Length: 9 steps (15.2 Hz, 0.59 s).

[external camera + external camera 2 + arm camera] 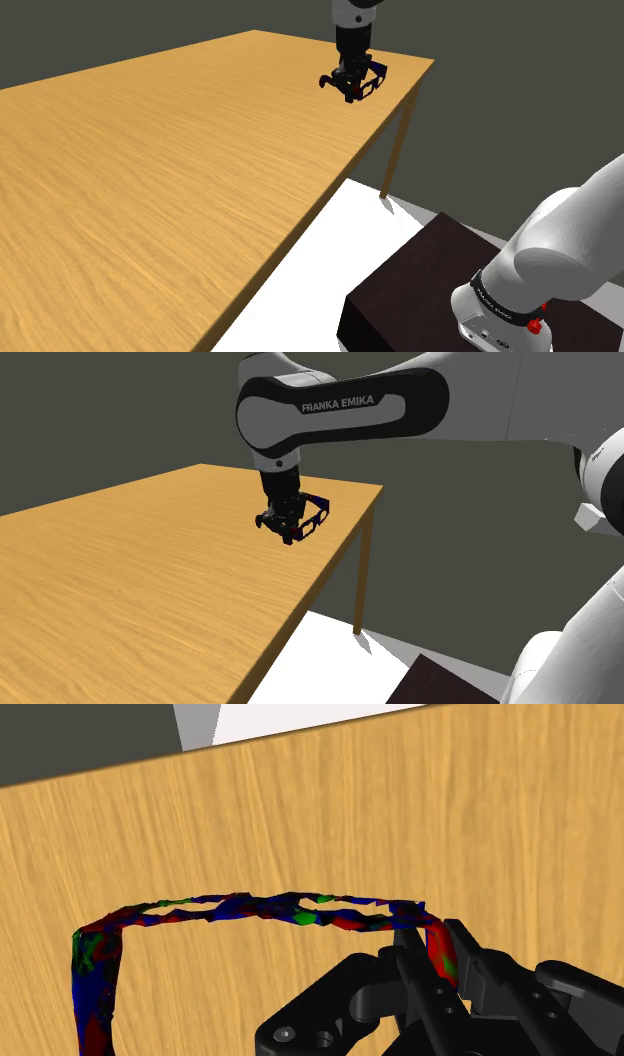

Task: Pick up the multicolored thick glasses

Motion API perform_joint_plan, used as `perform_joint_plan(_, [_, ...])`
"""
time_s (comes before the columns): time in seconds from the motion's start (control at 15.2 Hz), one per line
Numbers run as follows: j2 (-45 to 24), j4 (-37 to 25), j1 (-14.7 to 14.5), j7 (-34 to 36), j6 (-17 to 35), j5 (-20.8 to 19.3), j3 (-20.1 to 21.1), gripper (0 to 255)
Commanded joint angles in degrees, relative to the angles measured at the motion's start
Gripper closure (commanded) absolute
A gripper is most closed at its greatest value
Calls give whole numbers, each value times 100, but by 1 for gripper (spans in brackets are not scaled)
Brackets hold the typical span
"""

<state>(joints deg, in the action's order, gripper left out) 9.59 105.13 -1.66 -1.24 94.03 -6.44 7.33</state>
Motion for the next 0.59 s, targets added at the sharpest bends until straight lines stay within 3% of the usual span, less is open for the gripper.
perform_joint_plan(0.0, [-6, 14, 4, 0, -2, -3, -5, 255])
perform_joint_plan(0.53, [-71, -447, 3, -31, -398, -7, 6, 255])
